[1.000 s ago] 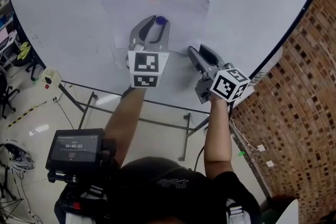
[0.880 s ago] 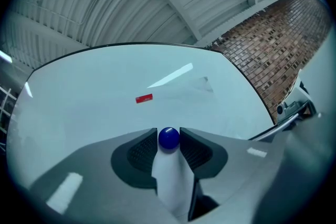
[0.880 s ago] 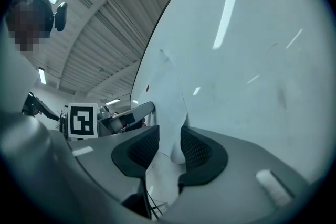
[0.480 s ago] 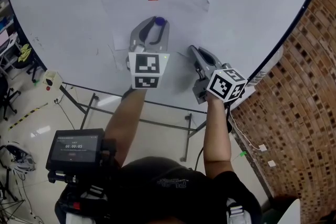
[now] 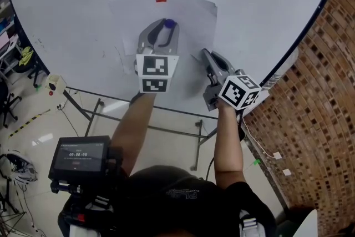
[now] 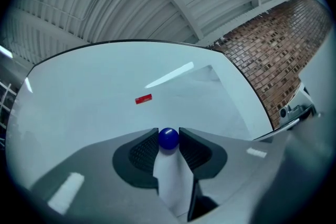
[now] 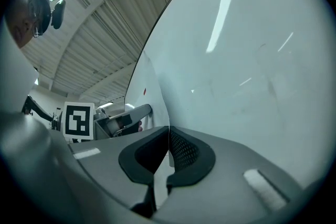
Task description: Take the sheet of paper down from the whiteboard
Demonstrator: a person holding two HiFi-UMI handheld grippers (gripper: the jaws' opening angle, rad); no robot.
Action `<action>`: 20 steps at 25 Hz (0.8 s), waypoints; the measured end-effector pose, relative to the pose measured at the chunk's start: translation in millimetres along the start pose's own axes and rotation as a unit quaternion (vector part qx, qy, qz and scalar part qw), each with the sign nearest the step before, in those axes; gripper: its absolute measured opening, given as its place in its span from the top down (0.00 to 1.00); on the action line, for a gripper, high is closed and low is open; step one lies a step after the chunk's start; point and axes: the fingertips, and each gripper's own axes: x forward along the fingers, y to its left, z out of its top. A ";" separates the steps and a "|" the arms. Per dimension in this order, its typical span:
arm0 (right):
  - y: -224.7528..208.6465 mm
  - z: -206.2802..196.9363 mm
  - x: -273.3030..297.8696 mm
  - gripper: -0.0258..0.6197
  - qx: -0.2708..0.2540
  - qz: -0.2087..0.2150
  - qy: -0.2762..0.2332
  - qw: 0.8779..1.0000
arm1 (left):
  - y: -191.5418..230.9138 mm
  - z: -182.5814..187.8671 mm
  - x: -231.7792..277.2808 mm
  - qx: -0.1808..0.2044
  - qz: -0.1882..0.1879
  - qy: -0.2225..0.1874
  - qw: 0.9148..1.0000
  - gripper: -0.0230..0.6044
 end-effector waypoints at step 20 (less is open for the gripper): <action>9.4 -45.5 -31.2 0.94 -0.055 -0.178 -0.002 0.983 | 36.5 -24.4 -82.7 -0.042 -0.032 0.013 0.999 0.77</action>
